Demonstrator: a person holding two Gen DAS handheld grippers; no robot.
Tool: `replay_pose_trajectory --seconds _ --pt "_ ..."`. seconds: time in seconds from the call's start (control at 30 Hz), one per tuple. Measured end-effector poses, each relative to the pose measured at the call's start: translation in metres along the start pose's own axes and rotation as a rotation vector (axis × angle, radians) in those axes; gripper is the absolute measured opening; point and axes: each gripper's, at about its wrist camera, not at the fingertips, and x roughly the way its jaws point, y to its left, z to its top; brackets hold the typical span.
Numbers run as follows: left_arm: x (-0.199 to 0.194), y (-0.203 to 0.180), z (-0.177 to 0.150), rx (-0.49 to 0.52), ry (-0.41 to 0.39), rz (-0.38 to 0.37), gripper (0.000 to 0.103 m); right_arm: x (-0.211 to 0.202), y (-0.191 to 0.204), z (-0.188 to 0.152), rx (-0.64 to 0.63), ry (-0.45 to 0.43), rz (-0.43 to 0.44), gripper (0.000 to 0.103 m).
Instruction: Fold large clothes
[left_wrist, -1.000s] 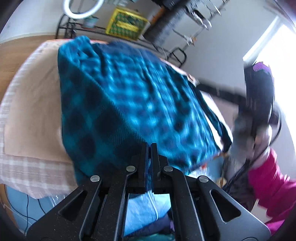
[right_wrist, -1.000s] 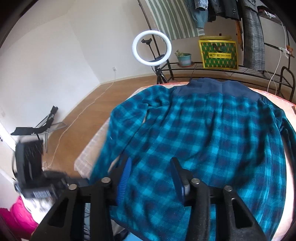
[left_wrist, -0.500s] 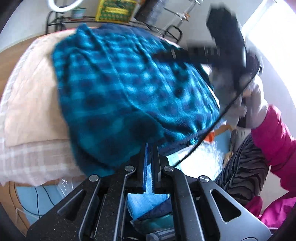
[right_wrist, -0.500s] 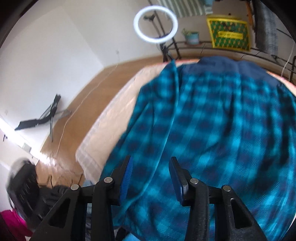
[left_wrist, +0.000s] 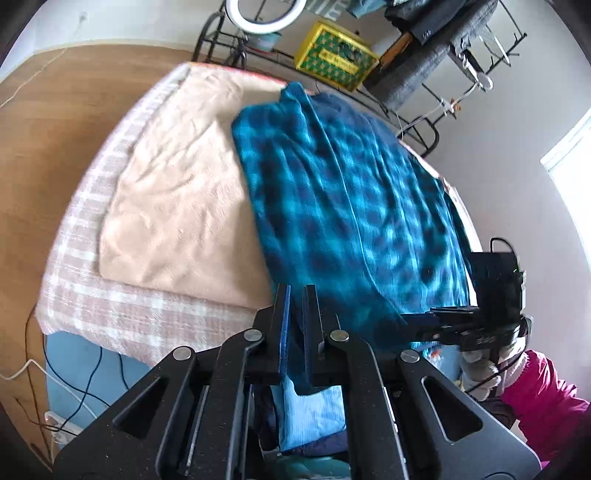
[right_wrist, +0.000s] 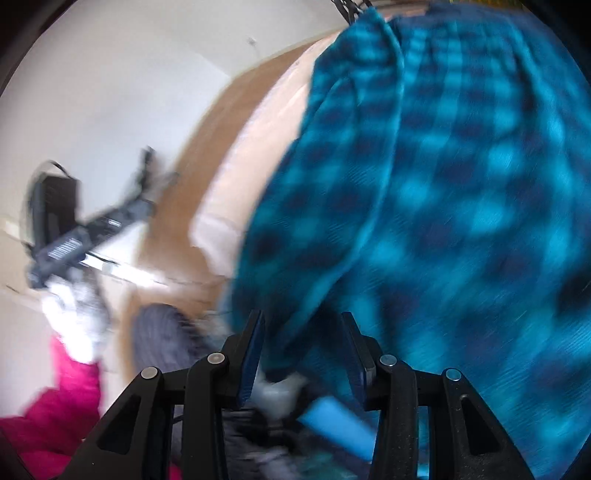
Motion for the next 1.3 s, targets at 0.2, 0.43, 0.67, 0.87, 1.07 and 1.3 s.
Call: replay_pose_trajectory --seconds 0.2,0.43,0.67,0.87,1.07,1.3 --pt "0.025 0.000 -0.018 -0.030 0.049 -0.011 0.003 0.009 0.008 -0.010 -0.033 -0.008 -0.045 0.044" --pt "0.010 -0.002 -0.017 -0.034 0.007 0.004 0.003 0.014 0.014 -0.009 0.131 -0.019 0.250 0.005" --pt "0.018 0.001 -0.026 -0.039 0.035 0.010 0.003 0.034 -0.025 -0.026 0.363 0.010 0.285 0.004" --pt "0.041 -0.004 -0.036 -0.027 0.083 0.024 0.003 0.041 -0.006 -0.027 0.259 0.034 0.145 0.004" --pt "0.050 -0.004 -0.042 -0.043 0.086 0.029 0.003 0.041 0.032 -0.019 0.091 0.006 0.023 0.004" --pt "0.053 0.009 -0.057 -0.111 0.060 0.005 0.045 0.076 0.062 -0.024 -0.087 0.071 -0.169 0.037"
